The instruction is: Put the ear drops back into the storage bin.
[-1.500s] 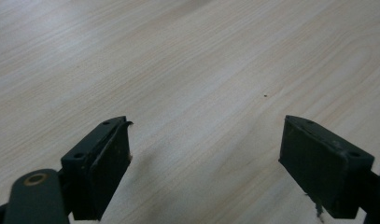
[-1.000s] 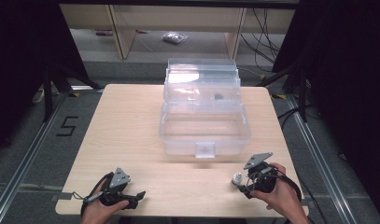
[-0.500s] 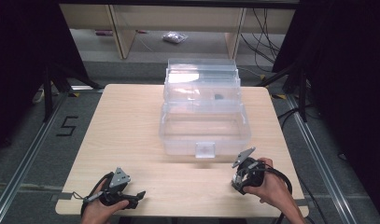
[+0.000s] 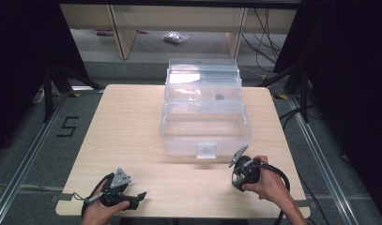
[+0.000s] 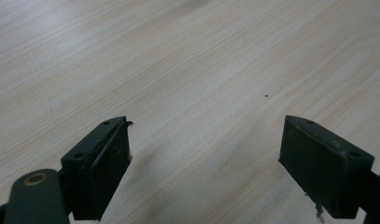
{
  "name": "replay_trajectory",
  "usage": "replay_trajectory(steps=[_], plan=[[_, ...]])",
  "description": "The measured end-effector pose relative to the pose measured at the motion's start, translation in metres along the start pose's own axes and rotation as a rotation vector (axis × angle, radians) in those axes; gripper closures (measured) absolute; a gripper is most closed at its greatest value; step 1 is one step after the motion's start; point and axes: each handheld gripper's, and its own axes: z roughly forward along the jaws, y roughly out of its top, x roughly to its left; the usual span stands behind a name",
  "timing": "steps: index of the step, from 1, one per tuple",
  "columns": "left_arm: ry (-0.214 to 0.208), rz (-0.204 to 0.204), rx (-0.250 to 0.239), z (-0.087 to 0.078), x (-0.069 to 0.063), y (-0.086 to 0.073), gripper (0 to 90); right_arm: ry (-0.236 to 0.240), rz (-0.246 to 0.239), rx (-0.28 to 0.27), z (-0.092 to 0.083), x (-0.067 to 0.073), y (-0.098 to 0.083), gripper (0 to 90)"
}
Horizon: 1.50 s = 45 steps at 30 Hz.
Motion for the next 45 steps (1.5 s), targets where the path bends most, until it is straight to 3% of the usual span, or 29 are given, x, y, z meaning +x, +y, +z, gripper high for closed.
replay_trajectory(steps=[2, 4, 8, 9, 11, 13, 14, 15, 17, 18, 20, 21, 22, 25, 27, 28, 29, 31, 32, 33, 35, 38, 40, 42, 45], plan=[[-0.002, -0.022, -0.020, 0.001, -0.002, 0.000, 15.6, -0.001, -0.003, 0.008, 0.000, 0.000, 0.001, 47.5], [0.000, 0.001, -0.001, 0.000, 0.000, 0.000, 15.6, -0.002, -0.011, 0.020, 0.001, 0.001, 0.003, 48.4], [-0.002, -0.017, -0.018, 0.001, -0.002, 0.000, 15.6, 0.000, -0.026, 0.038, 0.002, 0.001, 0.005, 51.5], [0.000, 0.002, -0.001, 0.000, 0.000, 0.000, 15.6, 0.004, -0.013, 0.045, 0.002, 0.002, 0.005, 52.0], [0.000, -0.004, -0.005, 0.000, -0.001, 0.000, 15.6, 0.009, -0.034, 0.049, 0.002, 0.000, 0.006, 53.0], [0.003, 0.005, -0.001, 0.000, -0.001, 0.000, 15.6, 0.004, -0.024, 0.059, 0.003, 0.001, 0.007, 53.7], [0.001, -0.039, -0.036, 0.003, -0.004, 0.000, 15.6, 0.018, -0.034, 0.073, 0.003, 0.000, 0.008, 54.8], [0.001, -0.039, -0.036, 0.003, -0.004, 0.000, 15.6, 0.018, -0.034, 0.073, 0.003, 0.000, 0.008, 54.8], [0.001, 0.004, -0.002, 0.000, -0.001, 0.000, 15.6, 0.022, -0.033, 0.083, 0.003, 0.001, 0.010, 56.3], [-0.001, -0.010, -0.013, 0.001, -0.001, 0.000, 15.6, 0.018, -0.023, 0.085, 0.004, 0.002, 0.010, 57.3], [-0.001, 0.002, -0.001, 0.000, -0.001, 0.000, 15.6, 0.025, -0.045, 0.096, 0.005, 0.002, 0.011, 59.2], [0.001, 0.002, -0.002, 0.000, -0.001, 0.000, 15.6, 0.023, -0.016, 0.109, 0.005, 0.004, 0.011, 59.2], [0.001, 0.001, -0.004, 0.000, -0.001, 0.000, 15.6, 0.023, -0.055, 0.097, 0.006, 0.002, 0.013, 59.4], [-0.001, 0.003, -0.001, 0.000, -0.001, 0.000, 15.7, 0.013, -0.040, 0.114, 0.006, 0.003, 0.015, 59.7], [0.004, -0.006, -0.008, 0.001, -0.001, 0.000, 15.7, 0.030, -0.047, 0.131, 0.005, 0.003, 0.017, 60.1], [0.008, -0.046, -0.043, 0.003, -0.004, 0.000, 15.7, 0.028, -0.041, 0.138, 0.005, 0.003, 0.018, 60.1], [-0.001, -0.005, -0.009, 0.000, -0.001, 0.000, 15.7, 0.011, -0.058, 0.139, 0.006, 0.002, 0.018, 60.1], [0.004, -0.002, -0.006, 0.001, -0.001, 0.000, 15.7, 0.016, -0.049, 0.144, 0.005, 0.002, 0.020, 60.1], [0.000, -0.036, -0.035, 0.002, -0.003, 0.000, 15.7, 0.016, -0.054, 0.146, 0.005, 0.002, 0.020, 60.2], [0.003, -0.005, -0.009, 0.001, -0.001, 0.000, 15.7, 0.021, -0.043, 0.140, 0.003, 0.004, 0.022, 60.2], [0.000, -0.025, -0.025, 0.002, -0.002, 0.000, 15.7, 0.017, -0.048, 0.135, 0.000, 0.003, 0.023, 60.2], [-0.002, -0.021, -0.022, 0.001, -0.002, 0.000, 15.7, 0.020, -0.024, 0.124, -0.005, 0.003, 0.025, 60.2], [0.002, 0.004, -0.002, 0.000, 0.000, 0.000, 15.7, 0.013, -0.053, 0.113, -0.010, -0.002, 0.027, 60.2], [0.001, -0.008, -0.011, 0.001, -0.001, 0.000, 15.7, 0.010, -0.027, 0.120, -0.013, 0.000, 0.028, 60.2], [0.001, -0.006, -0.011, 0.000, -0.001, 0.000, 15.7, 0.029, -0.034, 0.095, -0.023, -0.007, 0.032, 60.2]])
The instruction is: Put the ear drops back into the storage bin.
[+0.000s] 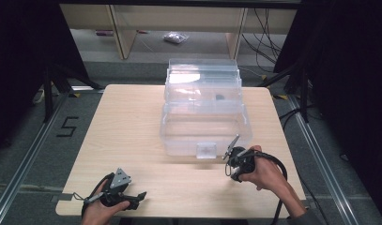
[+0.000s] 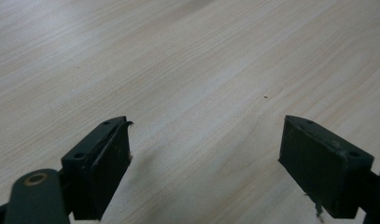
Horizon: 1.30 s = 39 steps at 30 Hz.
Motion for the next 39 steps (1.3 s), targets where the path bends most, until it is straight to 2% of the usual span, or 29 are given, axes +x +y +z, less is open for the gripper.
replay_trajectory(steps=[1, 3, 4, 6, 9, 10, 12, 13, 14, 15, 17, 20, 23, 24, 25, 27, 28, 29, 31, 32, 33, 34, 35, 36, 37, 38, 39], plan=[[0.001, 0.008, 0.008, 0.000, 0.001, 0.000, 15.7, -0.005, 0.019, 0.002, -0.002, 0.000, 0.001, 60.2], [-0.002, -0.003, -0.001, 0.000, 0.000, 0.000, 15.7, -0.002, 0.008, -0.008, -0.004, -0.002, 0.001, 60.2], [-0.002, -0.003, -0.001, 0.000, 0.000, 0.000, 15.7, -0.008, 0.031, 0.002, -0.006, -0.002, 0.001, 60.2], [0.000, 0.010, 0.011, -0.001, 0.001, 0.000, 15.8, -0.017, 0.026, -0.009, -0.009, -0.003, 0.002, 60.2], [-0.001, -0.001, 0.001, 0.000, 0.000, 0.000, 15.8, 0.010, 0.046, -0.010, -0.014, -0.004, 0.003, 60.2], [-0.001, 0.010, 0.012, 0.000, 0.001, 0.000, 15.7, 0.005, 0.035, -0.022, -0.016, -0.006, 0.003, 60.2], [0.004, -0.005, 0.001, 0.001, 0.001, 0.000, 15.8, 0.022, 0.021, -0.040, -0.018, -0.006, 0.003, 60.2], [0.005, -0.034, -0.028, 0.002, -0.001, 0.000, 15.7, 0.032, 0.016, -0.048, -0.022, -0.007, 0.004, 60.2], [-0.003, -0.031, -0.027, 0.001, -0.001, 0.000, 15.7, 0.032, 0.016, -0.048, -0.022, -0.007, 0.004, 60.2], [0.000, 0.009, 0.013, -0.001, 0.002, 0.000, 15.7, 0.038, 0.008, -0.057, -0.024, -0.008, 0.004, 60.2], [0.020, -0.037, -0.023, 0.003, -0.001, 0.000, 15.8, 0.049, 0.007, -0.061, -0.029, -0.008, 0.005, 60.2], [0.009, -0.036, -0.025, 0.002, -0.001, 0.000, 15.8, 0.059, -0.003, -0.071, -0.037, -0.009, 0.007, 60.2], [0.014, -0.042, -0.026, 0.002, -0.001, 0.000, 15.8, 0.063, 0.016, -0.066, -0.044, -0.010, 0.009, 60.2], [0.006, -0.040, -0.029, 0.002, 0.000, 0.000, 15.7, 0.055, 0.003, -0.076, -0.046, -0.011, 0.009, 60.2], [0.004, -0.038, -0.027, 0.002, 0.000, 0.000, 15.7, 0.065, -0.023, -0.085, -0.047, -0.014, 0.010, 60.3], [-0.002, -0.036, -0.021, 0.002, 0.000, 0.000, 15.7, 0.066, -0.017, -0.093, -0.052, -0.015, 0.011, 60.2], [0.003, 0.010, 0.014, 0.000, 0.003, 0.000, 15.7, 0.071, -0.019, -0.098, -0.054, -0.016, 0.012, 60.2], [0.011, -0.040, -0.024, 0.002, -0.001, 0.000, 15.7, 0.078, -0.023, -0.100, -0.056, -0.017, 0.012, 60.2], [0.009, -0.039, -0.020, 0.002, 0.000, 0.000, 15.8, 0.070, -0.012, -0.099, -0.060, -0.017, 0.014, 60.2], [-0.002, -0.007, 0.001, 0.000, 0.002, 0.000, 15.8, 0.065, -0.012, -0.091, -0.062, -0.019, 0.015, 60.2], [0.001, 0.006, 0.017, -0.001, 0.003, 0.000, 15.7, 0.066, -0.007, -0.090, -0.065, -0.020, 0.016, 60.2], [-0.001, 0.001, 0.009, -0.001, 0.002, 0.000, 15.8, 0.065, -0.014, -0.089, -0.066, -0.022, 0.017, 60.2], [-0.001, 0.004, 0.009, -0.001, 0.002, 0.000, 15.7, 0.065, 0.011, -0.080, -0.068, -0.022, 0.018, 60.2], [-0.001, 0.004, 0.010, -0.001, 0.003, 0.000, 15.7, 0.059, -0.012, -0.091, -0.070, -0.026, 0.019, 60.2], [0.007, 0.008, 0.018, -0.001, 0.003, 0.000, 15.8, 0.058, 0.007, -0.088, -0.072, -0.027, 0.020, 60.2], [0.000, -0.016, -0.006, 0.000, 0.002, 0.000, 15.8, 0.044, -0.004, -0.095, -0.076, -0.031, 0.022, 60.2], [0.002, 0.001, 0.007, -0.001, 0.003, 0.000, 15.8, 0.044, -0.004, -0.095, -0.076, -0.031, 0.022, 60.2]])
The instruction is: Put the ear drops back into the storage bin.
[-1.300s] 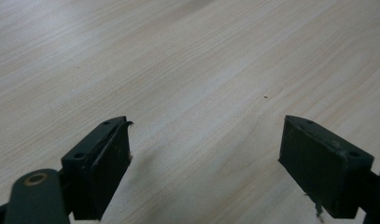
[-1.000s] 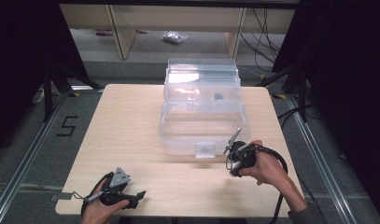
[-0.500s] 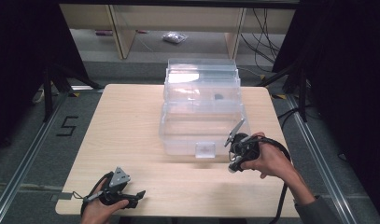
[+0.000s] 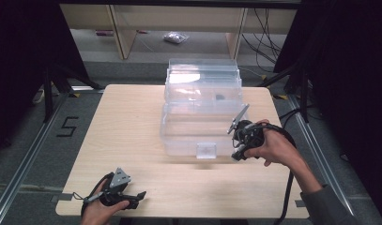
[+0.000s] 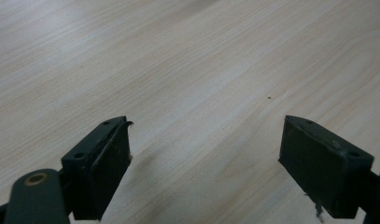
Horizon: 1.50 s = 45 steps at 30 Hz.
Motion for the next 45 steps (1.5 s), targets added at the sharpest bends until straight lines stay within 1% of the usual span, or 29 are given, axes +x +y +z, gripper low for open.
replay_trajectory(steps=[1, 5, 7, 10, 13, 14, 15, 17, 18, 19, 20, 22, 23, 24, 25, 26, 28, 29, 30, 31, 32, 33, 34, 37, 39, 40, 41, 42, 45], plan=[[-0.001, 0.001, 0.000, 0.000, 0.000, 0.000, 15.7, 0.000, 0.033, -0.002, -0.003, -0.002, 0.002, 60.2], [-0.001, -0.001, -0.003, 0.000, 0.000, 0.000, 15.8, 0.002, 0.024, -0.013, -0.009, -0.008, 0.006, 60.2], [0.004, -0.039, -0.037, 0.003, -0.003, 0.000, 15.8, -0.008, 0.019, -0.014, -0.012, -0.013, 0.008, 60.2], [0.003, -0.045, -0.040, 0.003, -0.003, 0.000, 15.7, -0.021, 0.034, -0.023, -0.017, -0.021, 0.010, 60.2], [0.000, -0.038, -0.034, 0.003, -0.003, -0.001, 15.7, -0.025, 0.054, -0.022, -0.020, -0.026, 0.011, 60.3], [-0.001, -0.008, -0.008, 0.001, -0.001, 0.000, 15.8, -0.024, 0.059, -0.017, -0.020, -0.029, 0.012, 60.2], [-0.001, 0.005, 0.002, 0.000, 0.000, 0.000, 15.8, -0.027, 0.054, -0.018, -0.020, -0.031, 0.012, 60.2], [-0.003, 0.004, 0.001, 0.000, -0.001, 0.000, 15.7, -0.027, 0.083, -0.007, -0.022, -0.035, 0.013, 60.3], [0.009, -0.011, -0.009, 0.002, -0.002, 0.000, 15.8, -0.038, 0.060, -0.019, -0.021, -0.039, 0.014, 60.3], [0.017, -0.039, -0.031, 0.004, -0.004, 0.000, 15.7, -0.032, 0.073, -0.015, -0.021, -0.040, 0.015, 60.2], [0.005, -0.042, -0.038, 0.003, -0.004, 0.000, 15.8, -0.038, 0.087, -0.011, -0.021, -0.044, 0.017, 60.2], [-0.004, -0.036, -0.035, 0.003, -0.004, 0.000, 15.8, -0.044, 0.092, -0.008, -0.021, -0.047, 0.018, 60.3], [-0.001, 0.011, 0.006, 0.000, 0.000, 0.000, 15.8, -0.045, 0.088, -0.008, -0.021, -0.050, 0.019, 60.2], [0.017, -0.021, -0.019, 0.003, -0.003, 0.000, 15.7, -0.044, 0.098, -0.007, -0.020, -0.052, 0.020, 60.2], [0.004, -0.041, -0.031, 0.003, -0.003, 0.000, 15.7, -0.044, 0.103, -0.005, -0.020, -0.055, 0.021, 60.2], [-0.003, -0.043, -0.039, 0.003, -0.004, 0.000, 15.8, -0.045, 0.116, -0.005, -0.019, -0.058, 0.022, 60.3], [-0.001, 0.007, 0.006, 0.001, -0.001, 0.000, 15.7, -0.048, 0.109, -0.011, -0.019, -0.063, 0.023, 60.2], [0.018, -0.035, -0.032, 0.004, -0.004, 0.000, 15.8, -0.052, 0.119, -0.002, -0.018, -0.065, 0.025, 60.2], [0.003, -0.040, -0.033, 0.003, -0.004, 0.000, 15.8, -0.055, 0.125, -0.004, -0.018, -0.067, 0.025, 60.2], [-0.006, -0.029, -0.029, 0.002, -0.003, 0.000, 15.7, -0.059, 0.131, -0.002, -0.017, -0.071, 0.027, 60.2], [-0.008, -0.004, -0.002, 0.000, -0.002, 0.000, 15.7, -0.059, 0.131, -0.002, -0.017, -0.071, 0.027, 60.2], [-0.006, 0.001, 0.000, 0.001, -0.002, 0.000, 15.7, -0.059, 0.126, -0.003, -0.015, -0.073, 0.028, 60.2], [-0.006, 0.008, 0.006, 0.000, -0.001, 0.000, 15.8, -0.060, 0.143, 0.010, -0.014, -0.075, 0.028, 60.2], [-0.008, -0.013, -0.017, 0.001, -0.003, 0.000, 15.8, -0.063, 0.150, 0.006, -0.011, -0.082, 0.030, 60.2], [-0.007, 0.009, 0.006, 0.000, -0.001, 0.000, 15.7, -0.062, 0.154, 0.009, -0.008, -0.086, 0.031, 60.2], [-0.006, 0.006, 0.003, 0.000, -0.001, 0.000, 15.7, -0.065, 0.172, 0.017, -0.007, -0.086, 0.031, 60.2], [-0.009, -0.016, -0.016, 0.001, -0.003, 0.000, 15.7, -0.067, 0.164, 0.015, -0.006, -0.088, 0.032, 60.2], [-0.008, -0.018, -0.021, 0.001, -0.003, 0.000, 15.8, -0.072, 0.176, 0.023, -0.003, -0.089, 0.033, 60.2], [-0.008, -0.009, -0.013, 0.001, -0.002, 0.000, 15.7, -0.069, 0.160, 0.028, 0.001, -0.093, 0.034, 60.2]])
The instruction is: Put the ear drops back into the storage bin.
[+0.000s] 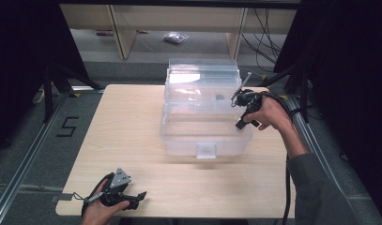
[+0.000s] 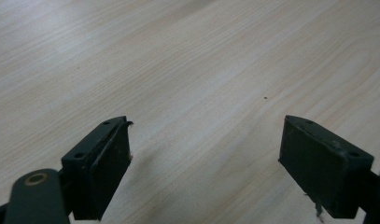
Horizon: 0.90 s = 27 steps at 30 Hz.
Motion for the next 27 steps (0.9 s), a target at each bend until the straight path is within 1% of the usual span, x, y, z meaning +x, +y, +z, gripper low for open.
replay_trajectory(steps=[1, 2, 3, 5, 6, 7, 8, 9, 10, 11, 12, 13, 14, 16, 17, 18, 19, 20, 21, 22, 23, 24, 25, 26, 27], plan=[[-0.001, -0.004, -0.004, 0.000, 0.000, 0.000, 15.7, 0.003, 0.030, 0.013, 0.001, 0.001, 0.001, 60.2], [-0.001, -0.008, -0.007, 0.000, -0.001, 0.000, 15.7, 0.000, 0.025, 0.016, 0.003, 0.000, 0.001, 60.2], [-0.002, -0.006, -0.004, 0.000, -0.001, 0.000, 15.7, 0.003, 0.005, 0.011, 0.006, -0.002, 0.001, 60.2], [-0.001, 0.009, 0.010, 0.000, 0.000, 0.000, 15.7, 0.002, 0.015, 0.022, 0.009, -0.002, 0.001, 60.2], [-0.001, 0.000, 0.001, 0.000, 0.000, 0.000, 15.7, 0.007, 0.017, 0.024, 0.011, -0.002, 0.001, 60.2], [-0.003, 0.000, 0.001, 0.000, 0.000, 0.000, 15.7, 0.010, 0.031, 0.028, 0.014, -0.003, 0.001, 60.2], [-0.003, -0.003, -0.001, 0.000, -0.001, 0.000, 15.8, 0.009, 0.022, 0.028, 0.016, -0.005, 0.001, 60.2], [-0.002, 0.003, 0.005, 0.000, 0.000, 0.000, 15.8, 0.015, 0.036, 0.034, 0.018, -0.004, 0.001, 60.2], [0.000, 0.018, 0.018, -0.001, 0.001, 0.000, 15.8, 0.013, 0.027, 0.032, 0.021, -0.006, 0.001, 60.2], [-0.001, -0.002, 0.001, 0.000, 0.000, 0.000, 15.8, 0.013, 0.027, 0.032, 0.021, -0.006, 0.001, 60.2], [-0.003, -0.008, -0.002, 0.000, -0.001, 0.000, 15.7, 0.024, 0.031, 0.028, 0.023, -0.006, 0.001, 60.2], [0.000, 0.000, 0.003, 0.000, 0.000, 0.000, 15.7, 0.019, 0.023, 0.036, 0.025, -0.007, 0.002, 60.2], [0.000, 0.018, 0.019, -0.001, 0.001, 0.000, 15.8, 0.020, 0.035, 0.037, 0.027, -0.006, 0.001, 60.2], [0.001, 0.015, 0.015, -0.001, 0.001, 0.000, 15.8, 0.027, 0.031, 0.037, 0.031, -0.007, 0.000, 60.2], [-0.003, -0.004, 0.000, 0.000, 0.000, 0.000, 15.7, 0.025, 0.038, 0.041, 0.033, -0.008, 0.000, 60.2], [-0.003, 0.000, 0.004, 0.000, 0.000, 0.000, 15.8, 0.015, 0.035, 0.060, 0.037, -0.009, -0.001, 60.2], [-0.002, 0.015, 0.019, -0.001, 0.001, 0.000, 15.8, 0.015, 0.035, 0.060, 0.037, -0.009, -0.001, 60.2], [0.002, 0.014, 0.016, 0.000, 0.001, 0.000, 15.7, 0.014, 0.003, 0.054, 0.040, -0.012, -0.001, 60.2], [0.000, 0.014, 0.015, -0.001, 0.001, 0.000, 15.7, 0.017, 0.034, 0.059, 0.042, -0.010, -0.002, 60.2], [-0.001, 0.013, 0.014, -0.001, 0.001, 0.000, 15.7, 0.022, 0.033, 0.062, 0.047, -0.011, -0.003, 60.2], [-0.001, 0.013, 0.014, -0.001, 0.001, 0.000, 15.8, 0.022, 0.033, 0.062, 0.047, -0.011, -0.003, 60.2], [-0.002, 0.017, 0.019, -0.001, 0.001, 0.000, 15.8, 0.027, 0.045, 0.069, 0.048, -0.010, -0.003, 60.2], [0.002, 0.011, 0.015, 0.000, 0.001, 0.000, 15.8, 0.029, 0.032, 0.063, 0.051, -0.011, -0.003, 60.3], [0.007, -0.033, -0.025, 0.002, -0.002, 0.000, 15.8, 0.036, 0.035, 0.069, 0.053, -0.012, -0.004, 60.2], [-0.002, -0.010, -0.006, 0.000, -0.001, 0.000, 15.8, 0.028, 0.038, 0.078, 0.054, -0.011, -0.004, 60.2]])
